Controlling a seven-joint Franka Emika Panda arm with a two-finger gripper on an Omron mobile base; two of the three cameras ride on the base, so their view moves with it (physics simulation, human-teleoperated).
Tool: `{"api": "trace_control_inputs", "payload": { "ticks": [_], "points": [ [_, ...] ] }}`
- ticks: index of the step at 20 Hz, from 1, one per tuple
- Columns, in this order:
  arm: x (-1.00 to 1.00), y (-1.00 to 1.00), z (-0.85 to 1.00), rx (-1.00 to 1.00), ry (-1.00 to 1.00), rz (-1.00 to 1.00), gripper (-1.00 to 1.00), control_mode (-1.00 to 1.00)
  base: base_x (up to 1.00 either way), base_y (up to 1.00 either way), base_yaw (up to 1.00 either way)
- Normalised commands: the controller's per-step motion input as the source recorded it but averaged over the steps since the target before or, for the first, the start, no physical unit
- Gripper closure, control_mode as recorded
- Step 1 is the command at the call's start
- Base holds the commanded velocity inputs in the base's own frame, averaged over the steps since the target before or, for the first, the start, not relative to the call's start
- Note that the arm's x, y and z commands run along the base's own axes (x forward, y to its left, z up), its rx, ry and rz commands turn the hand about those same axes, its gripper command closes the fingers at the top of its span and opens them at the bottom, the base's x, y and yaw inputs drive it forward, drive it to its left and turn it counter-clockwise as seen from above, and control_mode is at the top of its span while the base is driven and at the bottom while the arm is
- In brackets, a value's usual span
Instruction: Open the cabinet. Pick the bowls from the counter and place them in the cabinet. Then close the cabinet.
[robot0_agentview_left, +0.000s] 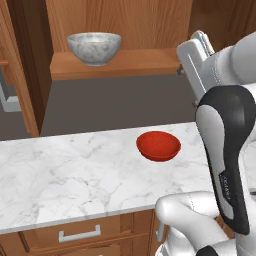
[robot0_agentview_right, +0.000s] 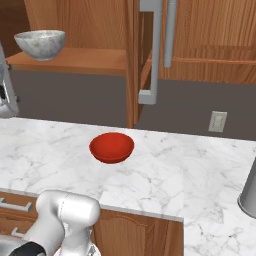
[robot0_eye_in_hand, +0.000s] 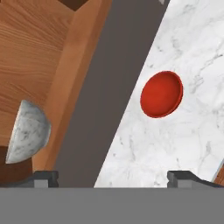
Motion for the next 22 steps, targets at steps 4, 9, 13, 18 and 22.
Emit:
{"api": "trace_control_inputs", "payload": {
  "ticks": [4, 9, 13, 18, 22],
  "points": [
    [-0.75, -0.62, -0.53, 0.00, 0.04, 0.00, -1.00, -1.00, 0.00, 0.00, 0.00],
    [-0.42, -0.57, -0.40, 0.00, 0.00, 0.00, -1.00, -1.00, 0.00, 0.00, 0.00],
    [-0.33, -0.36, -0.38, 0.00, 0.05, 0.01, -1.00, -1.00, 0.00, 0.00, 0.00],
    [-0.18, -0.10, -0.48, 0.00, 0.12, 0.00, -1.00, -1.00, 0.00, 0.00, 0.00],
    [-0.03, -0.01, -0.65, 0.00, 0.20, 0.00, -1.00, -1.00, 0.00, 0.00, 0.00]
  ]
}}
